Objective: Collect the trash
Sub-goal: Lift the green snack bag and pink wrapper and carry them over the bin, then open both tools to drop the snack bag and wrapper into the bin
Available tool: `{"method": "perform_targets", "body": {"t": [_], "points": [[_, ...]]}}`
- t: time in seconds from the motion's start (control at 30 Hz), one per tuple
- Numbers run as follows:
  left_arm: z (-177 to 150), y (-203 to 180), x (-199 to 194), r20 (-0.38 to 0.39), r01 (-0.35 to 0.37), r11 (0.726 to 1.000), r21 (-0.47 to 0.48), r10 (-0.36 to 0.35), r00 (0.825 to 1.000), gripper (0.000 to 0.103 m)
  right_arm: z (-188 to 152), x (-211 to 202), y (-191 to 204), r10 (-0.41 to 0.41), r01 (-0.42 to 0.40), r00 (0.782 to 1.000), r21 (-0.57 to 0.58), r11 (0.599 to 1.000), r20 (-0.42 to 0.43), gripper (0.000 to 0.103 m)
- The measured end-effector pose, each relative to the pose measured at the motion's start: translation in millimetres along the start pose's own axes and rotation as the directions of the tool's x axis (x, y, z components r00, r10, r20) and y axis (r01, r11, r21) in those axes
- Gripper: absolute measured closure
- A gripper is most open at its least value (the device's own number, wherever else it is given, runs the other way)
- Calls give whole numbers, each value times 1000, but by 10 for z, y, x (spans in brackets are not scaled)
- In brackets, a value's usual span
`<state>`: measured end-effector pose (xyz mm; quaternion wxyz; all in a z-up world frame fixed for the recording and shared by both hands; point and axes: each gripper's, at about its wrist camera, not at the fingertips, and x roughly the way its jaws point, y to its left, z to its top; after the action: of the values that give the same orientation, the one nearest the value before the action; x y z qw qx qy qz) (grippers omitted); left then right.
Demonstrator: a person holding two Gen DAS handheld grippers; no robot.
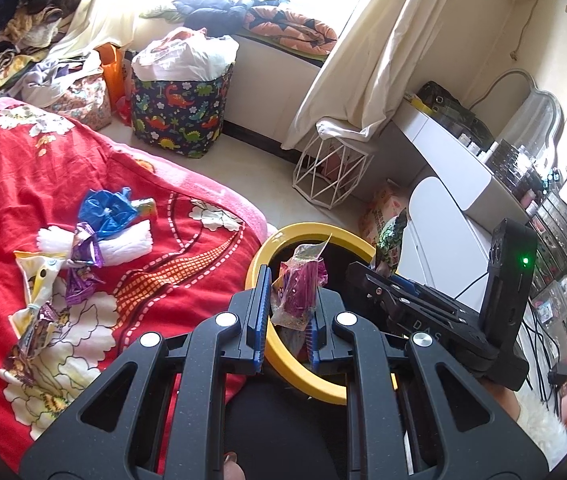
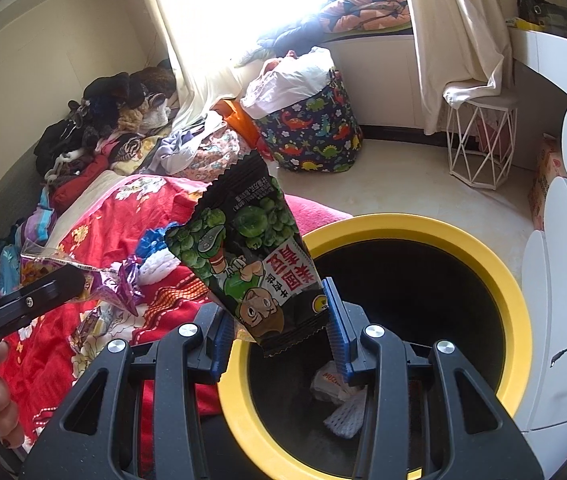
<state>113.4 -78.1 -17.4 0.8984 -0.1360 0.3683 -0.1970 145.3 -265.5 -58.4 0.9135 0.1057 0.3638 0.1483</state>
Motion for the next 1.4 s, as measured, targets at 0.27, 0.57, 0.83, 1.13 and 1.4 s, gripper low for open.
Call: {"method": "perform_targets", "body": {"t": [0.27, 0.57, 0.83, 1.13, 1.4], "points": [[-6, -82, 89, -12, 16, 1000, 15, -16, 1000, 93, -6, -13, -149, -25, 25, 1000, 28, 999, 3, 64], [-35, -190, 179, -29, 30, 999, 32, -29, 999, 93, -10, -27, -323, -50, 50, 999, 58, 997, 5, 63], [-89, -281, 311, -60, 50, 998, 49, -47, 997, 93, -18, -37, -471, -68, 68, 998, 91, 994, 3, 63], [-159, -387, 571, -113, 63, 996, 66, -55, 992, 93, -51, -55, -643, -84, 84, 996, 128, 988, -6, 62], [-180, -457, 791, -149, 67, 995, 80, -55, 987, 92, -104, -70, -818, -97, 99, 995, 176, 979, -18, 51]]}}
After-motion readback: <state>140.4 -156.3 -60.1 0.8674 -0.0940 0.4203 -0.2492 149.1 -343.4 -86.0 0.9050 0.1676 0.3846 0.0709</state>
